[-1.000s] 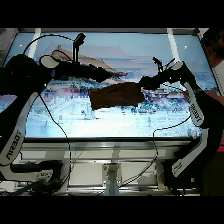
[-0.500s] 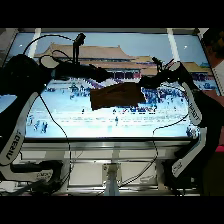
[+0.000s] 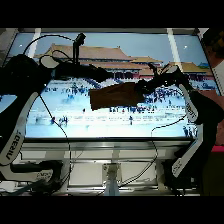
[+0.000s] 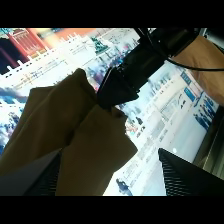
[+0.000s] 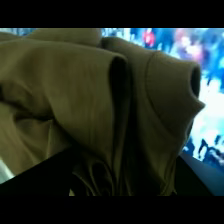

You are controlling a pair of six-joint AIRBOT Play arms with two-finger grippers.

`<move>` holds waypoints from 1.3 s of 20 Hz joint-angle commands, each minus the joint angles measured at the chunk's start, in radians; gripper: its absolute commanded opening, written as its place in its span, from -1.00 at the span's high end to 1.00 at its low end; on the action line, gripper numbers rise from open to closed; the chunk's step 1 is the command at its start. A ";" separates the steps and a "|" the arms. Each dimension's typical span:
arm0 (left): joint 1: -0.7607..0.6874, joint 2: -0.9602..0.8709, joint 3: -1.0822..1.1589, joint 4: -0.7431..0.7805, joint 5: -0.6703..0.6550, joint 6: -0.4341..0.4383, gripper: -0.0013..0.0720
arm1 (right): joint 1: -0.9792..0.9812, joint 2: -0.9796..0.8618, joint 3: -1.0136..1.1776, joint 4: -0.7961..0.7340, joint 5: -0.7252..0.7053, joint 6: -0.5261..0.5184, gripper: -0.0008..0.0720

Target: Fold the clothes and pants, and hang the long-sleeved shirts on hangers.

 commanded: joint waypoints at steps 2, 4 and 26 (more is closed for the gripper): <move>0.000 0.000 0.000 0.000 0.000 0.000 -0.92 | -0.003 -0.008 0.000 0.109 0.130 -0.048 -0.84; 0.000 0.000 0.000 0.000 0.000 0.000 -0.92 | 0.012 -0.008 0.000 0.119 0.169 -0.048 -0.84; 0.011 0.040 0.000 -0.034 0.001 0.001 -0.91 | 0.105 0.227 0.032 -0.160 -0.095 0.062 0.94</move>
